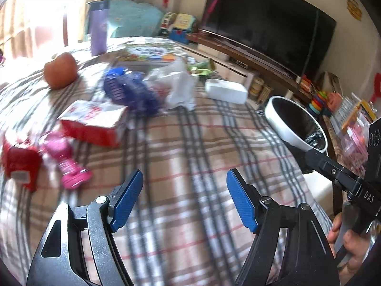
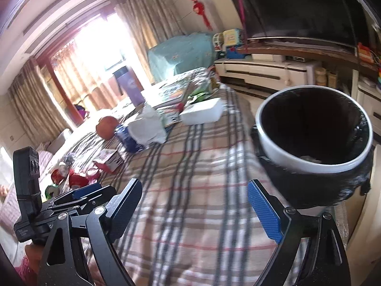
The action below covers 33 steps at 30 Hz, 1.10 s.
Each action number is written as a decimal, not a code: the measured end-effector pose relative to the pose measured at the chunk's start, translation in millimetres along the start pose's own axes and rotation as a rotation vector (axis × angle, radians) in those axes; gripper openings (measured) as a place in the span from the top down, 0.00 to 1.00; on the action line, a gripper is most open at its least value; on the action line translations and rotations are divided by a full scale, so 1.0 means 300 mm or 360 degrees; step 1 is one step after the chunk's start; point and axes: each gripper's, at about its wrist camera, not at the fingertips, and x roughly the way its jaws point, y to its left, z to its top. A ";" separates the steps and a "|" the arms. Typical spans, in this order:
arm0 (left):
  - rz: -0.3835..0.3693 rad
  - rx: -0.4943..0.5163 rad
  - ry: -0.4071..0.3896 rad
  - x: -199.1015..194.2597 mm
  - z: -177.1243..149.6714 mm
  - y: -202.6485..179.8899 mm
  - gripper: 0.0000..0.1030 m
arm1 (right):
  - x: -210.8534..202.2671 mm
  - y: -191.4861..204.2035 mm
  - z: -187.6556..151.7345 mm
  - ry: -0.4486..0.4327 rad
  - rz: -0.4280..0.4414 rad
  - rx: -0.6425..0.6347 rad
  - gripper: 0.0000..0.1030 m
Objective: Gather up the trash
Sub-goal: 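Move both open tools back toward the red wrapper and pink toy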
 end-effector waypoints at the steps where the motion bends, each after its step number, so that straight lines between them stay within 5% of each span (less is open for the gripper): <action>1: 0.0008 -0.0009 -0.0002 -0.004 -0.004 0.011 0.28 | 0.008 0.017 -0.002 0.0006 0.0007 -0.0012 0.11; 33: 0.0318 -0.0274 -0.0075 -0.203 -0.104 0.443 0.28 | 0.189 0.376 -0.072 0.0194 0.0256 -0.0280 0.11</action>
